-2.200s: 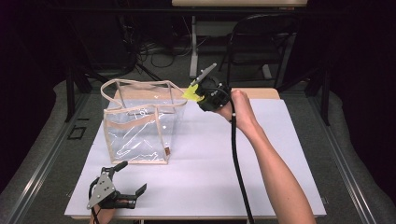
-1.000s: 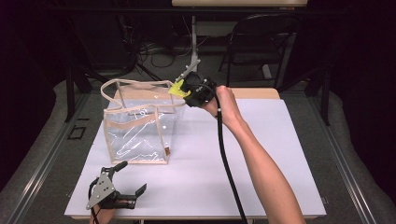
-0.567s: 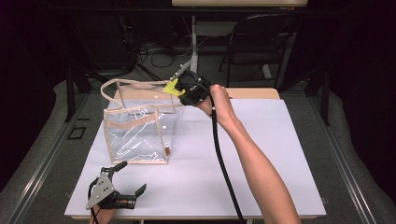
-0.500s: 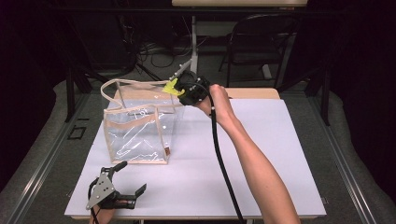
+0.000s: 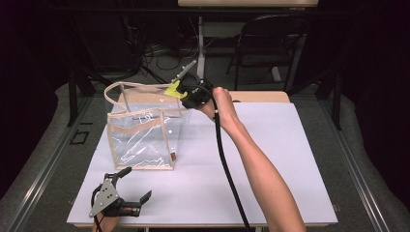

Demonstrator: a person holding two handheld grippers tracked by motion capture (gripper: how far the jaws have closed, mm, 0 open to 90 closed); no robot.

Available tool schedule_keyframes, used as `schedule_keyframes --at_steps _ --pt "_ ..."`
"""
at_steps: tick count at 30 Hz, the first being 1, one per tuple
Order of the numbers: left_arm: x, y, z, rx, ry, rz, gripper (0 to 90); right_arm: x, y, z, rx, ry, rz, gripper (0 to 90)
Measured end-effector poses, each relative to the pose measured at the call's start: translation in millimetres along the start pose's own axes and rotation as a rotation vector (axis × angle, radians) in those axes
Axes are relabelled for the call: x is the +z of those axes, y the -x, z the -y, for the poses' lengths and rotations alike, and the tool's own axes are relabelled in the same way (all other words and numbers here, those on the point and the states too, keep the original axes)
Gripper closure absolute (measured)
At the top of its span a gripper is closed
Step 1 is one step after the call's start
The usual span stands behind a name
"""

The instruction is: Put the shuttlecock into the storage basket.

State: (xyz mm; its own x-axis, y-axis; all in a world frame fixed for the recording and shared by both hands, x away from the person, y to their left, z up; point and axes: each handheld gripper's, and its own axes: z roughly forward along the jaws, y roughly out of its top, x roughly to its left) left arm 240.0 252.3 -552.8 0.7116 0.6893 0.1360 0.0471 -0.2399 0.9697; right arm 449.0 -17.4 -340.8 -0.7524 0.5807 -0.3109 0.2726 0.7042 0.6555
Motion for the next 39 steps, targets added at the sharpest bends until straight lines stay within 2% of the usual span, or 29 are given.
schedule_keyframes --at_steps 5,20,39 --pt "-0.4 0.8 -0.4 0.012 -0.003 0.0 0.1 3.8 -1.8 -3.2 -0.003 0.0 -0.006 64.6" --pt "-1.1 0.8 -0.4 0.009 0.002 -0.002 0.1 16.5 -8.1 -11.5 0.0 -0.013 -0.017 64.6" --pt "-1.2 0.9 -0.4 0.009 0.003 -0.002 0.1 29.4 -10.0 -12.2 0.006 -0.043 -0.026 64.6"
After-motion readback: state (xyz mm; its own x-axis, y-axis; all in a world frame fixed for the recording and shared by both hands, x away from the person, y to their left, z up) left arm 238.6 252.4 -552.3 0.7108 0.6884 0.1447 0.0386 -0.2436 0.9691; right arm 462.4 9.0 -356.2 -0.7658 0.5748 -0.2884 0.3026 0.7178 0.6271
